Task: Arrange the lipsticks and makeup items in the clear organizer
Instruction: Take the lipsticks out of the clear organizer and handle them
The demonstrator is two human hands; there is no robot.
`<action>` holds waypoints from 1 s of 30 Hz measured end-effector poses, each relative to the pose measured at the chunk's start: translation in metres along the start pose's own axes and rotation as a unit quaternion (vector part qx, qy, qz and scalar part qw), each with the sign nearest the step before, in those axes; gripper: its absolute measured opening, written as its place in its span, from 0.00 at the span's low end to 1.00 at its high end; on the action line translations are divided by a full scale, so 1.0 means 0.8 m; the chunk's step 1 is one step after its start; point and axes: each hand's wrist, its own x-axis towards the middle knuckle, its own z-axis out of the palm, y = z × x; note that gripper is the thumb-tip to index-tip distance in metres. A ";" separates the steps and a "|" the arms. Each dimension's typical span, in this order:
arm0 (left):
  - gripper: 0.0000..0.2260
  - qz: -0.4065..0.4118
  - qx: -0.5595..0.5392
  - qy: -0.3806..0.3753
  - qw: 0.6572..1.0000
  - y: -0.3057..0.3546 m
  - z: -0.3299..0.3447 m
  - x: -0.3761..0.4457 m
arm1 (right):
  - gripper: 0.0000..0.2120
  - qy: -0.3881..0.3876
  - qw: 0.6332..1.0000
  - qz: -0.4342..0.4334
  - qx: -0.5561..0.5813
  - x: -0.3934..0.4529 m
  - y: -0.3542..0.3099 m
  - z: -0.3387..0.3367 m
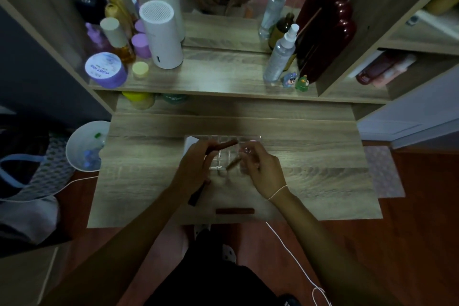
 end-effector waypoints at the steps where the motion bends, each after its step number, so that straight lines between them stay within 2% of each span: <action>1: 0.05 -0.009 -0.001 0.011 1.000 -0.002 -0.005 0.002 | 0.07 0.010 1.000 -0.006 0.000 0.005 -0.004 0.000; 4: 0.08 -0.046 -0.013 0.024 0.999 -0.010 -0.020 0.008 | 0.06 0.030 0.999 -0.013 0.008 0.019 -0.014 0.001; 15: 0.10 -0.039 -0.015 0.100 0.994 -0.017 -0.064 0.022 | 0.07 0.072 0.997 -0.007 0.012 0.053 -0.031 0.017; 21: 0.10 0.005 0.003 0.120 0.993 -0.007 -0.068 0.032 | 0.06 0.067 0.998 -0.001 -0.001 0.062 -0.029 0.019; 30: 0.09 -0.021 -0.009 0.113 0.993 -0.006 -0.057 0.044 | 0.06 0.047 0.999 -0.001 -0.004 0.074 -0.028 0.011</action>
